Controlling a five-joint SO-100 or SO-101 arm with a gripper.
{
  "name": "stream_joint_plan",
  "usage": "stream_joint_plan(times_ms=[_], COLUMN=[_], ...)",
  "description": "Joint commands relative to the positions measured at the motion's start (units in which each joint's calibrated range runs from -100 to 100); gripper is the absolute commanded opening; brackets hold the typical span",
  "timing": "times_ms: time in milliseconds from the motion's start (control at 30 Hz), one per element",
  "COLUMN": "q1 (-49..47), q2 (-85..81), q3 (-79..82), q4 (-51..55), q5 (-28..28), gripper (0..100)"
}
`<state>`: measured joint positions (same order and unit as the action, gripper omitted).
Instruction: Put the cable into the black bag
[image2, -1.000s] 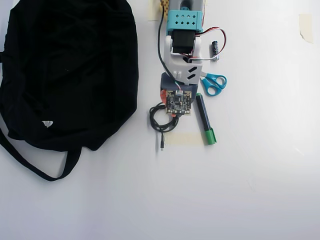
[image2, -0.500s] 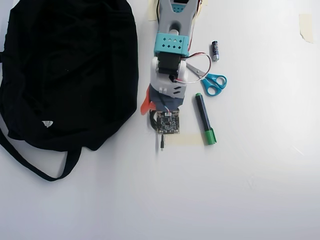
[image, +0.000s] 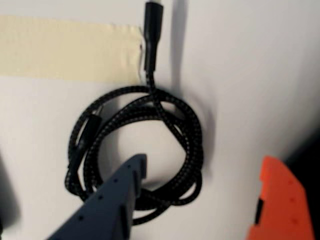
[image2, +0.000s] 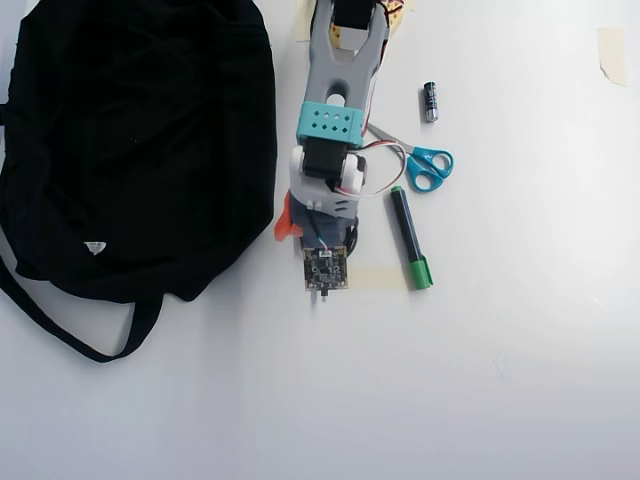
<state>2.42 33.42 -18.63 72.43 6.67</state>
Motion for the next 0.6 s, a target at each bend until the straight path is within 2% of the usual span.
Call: stream_joint_plan(times_ms=[0,567], q1=[-0.7,-1.2], q2=[0.3,8.1], q3=[-2.6,-2.6], q4=[0.3,-0.5], q5=[-0.2,-0.3], gripper=[30,28])
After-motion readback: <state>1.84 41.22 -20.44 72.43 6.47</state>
